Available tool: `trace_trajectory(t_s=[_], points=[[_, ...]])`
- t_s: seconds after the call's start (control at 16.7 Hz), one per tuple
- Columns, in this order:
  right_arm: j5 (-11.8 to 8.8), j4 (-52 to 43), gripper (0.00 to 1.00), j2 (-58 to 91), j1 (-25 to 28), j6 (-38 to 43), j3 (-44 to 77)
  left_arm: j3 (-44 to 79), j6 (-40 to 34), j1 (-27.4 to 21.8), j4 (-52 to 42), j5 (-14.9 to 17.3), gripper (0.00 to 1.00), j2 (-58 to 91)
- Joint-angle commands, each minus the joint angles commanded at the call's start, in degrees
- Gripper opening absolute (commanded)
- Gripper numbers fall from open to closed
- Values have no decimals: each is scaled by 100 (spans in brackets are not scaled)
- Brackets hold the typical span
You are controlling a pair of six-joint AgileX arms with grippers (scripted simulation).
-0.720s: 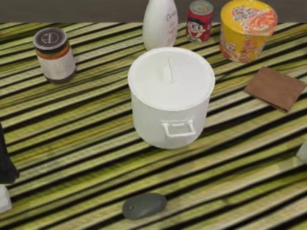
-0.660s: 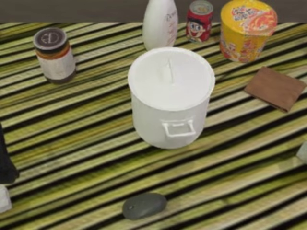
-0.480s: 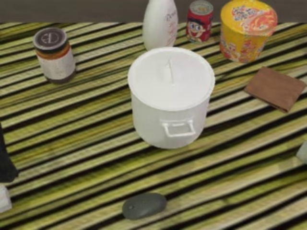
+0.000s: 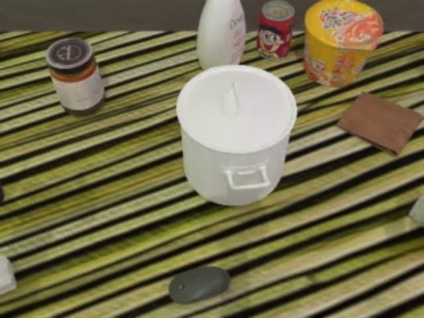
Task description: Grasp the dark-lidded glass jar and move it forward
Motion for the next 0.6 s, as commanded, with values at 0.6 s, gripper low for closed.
trace_trajectory(t_s=[0.6], points=[[0, 0, 100, 0, 0, 0, 0, 5076, 1234, -109, -2910, 555, 100, 5269]])
